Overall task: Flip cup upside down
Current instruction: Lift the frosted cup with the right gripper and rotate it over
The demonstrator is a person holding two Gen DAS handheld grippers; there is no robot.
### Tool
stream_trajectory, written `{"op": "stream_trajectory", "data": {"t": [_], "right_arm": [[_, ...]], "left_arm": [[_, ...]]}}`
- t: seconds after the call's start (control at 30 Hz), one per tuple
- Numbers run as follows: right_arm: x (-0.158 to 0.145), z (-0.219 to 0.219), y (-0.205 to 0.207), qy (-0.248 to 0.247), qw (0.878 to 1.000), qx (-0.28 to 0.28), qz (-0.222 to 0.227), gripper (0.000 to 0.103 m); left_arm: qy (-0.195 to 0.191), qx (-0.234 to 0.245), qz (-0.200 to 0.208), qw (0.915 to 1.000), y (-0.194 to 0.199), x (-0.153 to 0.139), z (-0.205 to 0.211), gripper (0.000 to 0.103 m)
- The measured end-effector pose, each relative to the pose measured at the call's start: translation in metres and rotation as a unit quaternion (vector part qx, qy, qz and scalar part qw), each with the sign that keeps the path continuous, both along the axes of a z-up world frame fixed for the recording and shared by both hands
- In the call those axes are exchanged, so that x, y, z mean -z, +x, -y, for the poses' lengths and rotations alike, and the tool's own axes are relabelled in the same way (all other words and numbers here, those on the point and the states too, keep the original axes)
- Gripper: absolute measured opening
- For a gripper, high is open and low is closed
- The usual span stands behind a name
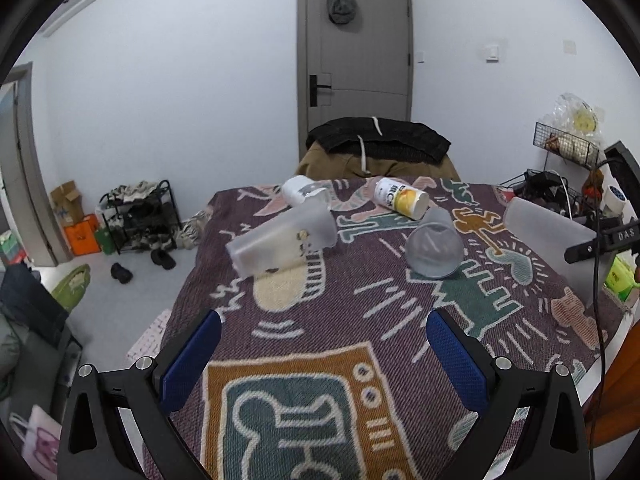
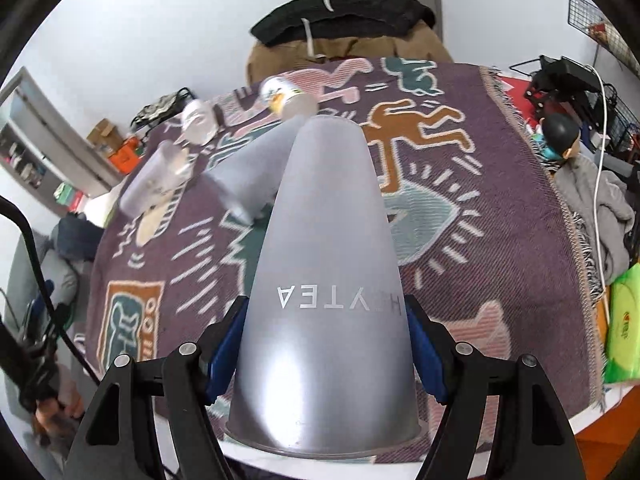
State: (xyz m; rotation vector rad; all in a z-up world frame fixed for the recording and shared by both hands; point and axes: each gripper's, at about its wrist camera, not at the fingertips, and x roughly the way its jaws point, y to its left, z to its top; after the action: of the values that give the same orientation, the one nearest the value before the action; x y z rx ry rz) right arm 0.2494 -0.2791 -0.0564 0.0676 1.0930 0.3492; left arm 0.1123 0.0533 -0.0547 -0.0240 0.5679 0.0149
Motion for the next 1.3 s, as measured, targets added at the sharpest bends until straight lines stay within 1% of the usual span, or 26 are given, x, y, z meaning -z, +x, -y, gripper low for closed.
{"op": "stream_trajectory", "data": {"t": [0.13, 0.33, 0.6, 0.77, 0.8, 0.9, 1.0, 1.03, 1.07, 1.13, 1.2, 1.3], "right_arm": [[0.01, -0.017, -0.014, 0.002, 1.0, -0.004, 0.003, 0.074], [0.033, -0.047, -0.037, 0.028, 1.0, 0.006, 0.012, 0.075], [0.056, -0.077, -0.05, 0.048, 0.999, 0.01, 0.021, 0.075], [0.07, -0.084, -0.049, 0.061, 0.998, 0.006, 0.012, 0.076], [0.071, -0.086, -0.049, 0.06, 0.998, 0.002, 0.015, 0.076], [0.074, -0.091, -0.047, 0.057, 0.998, 0.003, 0.023, 0.077], [0.077, -0.092, -0.043, 0.066, 0.998, -0.004, 0.015, 0.077], [0.077, -0.091, -0.043, 0.073, 0.997, -0.006, 0.011, 0.079], [0.076, -0.09, -0.043, 0.077, 0.997, -0.008, 0.007, 0.084], [0.073, -0.086, -0.045, 0.094, 0.995, -0.014, 0.007, 0.084], [0.065, -0.081, -0.05, 0.1, 0.995, -0.019, 0.018, 0.084], [0.053, -0.071, -0.057, 0.096, 0.994, -0.015, 0.04, 0.084]], "left_arm": [[0.003, -0.01, -0.002, 0.9999, -0.007, 0.005, -0.007, 0.103], [0.0, -0.017, -0.009, 0.9998, -0.013, 0.015, -0.016, 0.103], [-0.005, -0.025, -0.015, 0.9996, -0.021, 0.022, -0.016, 0.103], [-0.01, -0.015, -0.032, 0.9993, -0.02, 0.032, -0.009, 0.103], [-0.005, -0.01, -0.039, 0.9992, -0.019, 0.035, -0.006, 0.103], [0.007, -0.003, -0.041, 0.9991, -0.02, 0.036, -0.002, 0.103], [0.002, 0.0, -0.042, 0.9991, -0.017, 0.035, -0.001, 0.103], [0.0, 0.0, -0.043, 0.9991, -0.016, 0.035, -0.001, 0.103], [-0.004, 0.0, -0.045, 0.999, -0.014, 0.035, 0.0, 0.103], [-0.007, 0.005, -0.048, 0.9988, -0.011, 0.036, 0.003, 0.103], [-0.008, 0.009, -0.051, 0.9986, -0.006, 0.036, 0.008, 0.103], [-0.009, 0.018, -0.05, 0.9985, -0.002, 0.033, 0.015, 0.103]]}}
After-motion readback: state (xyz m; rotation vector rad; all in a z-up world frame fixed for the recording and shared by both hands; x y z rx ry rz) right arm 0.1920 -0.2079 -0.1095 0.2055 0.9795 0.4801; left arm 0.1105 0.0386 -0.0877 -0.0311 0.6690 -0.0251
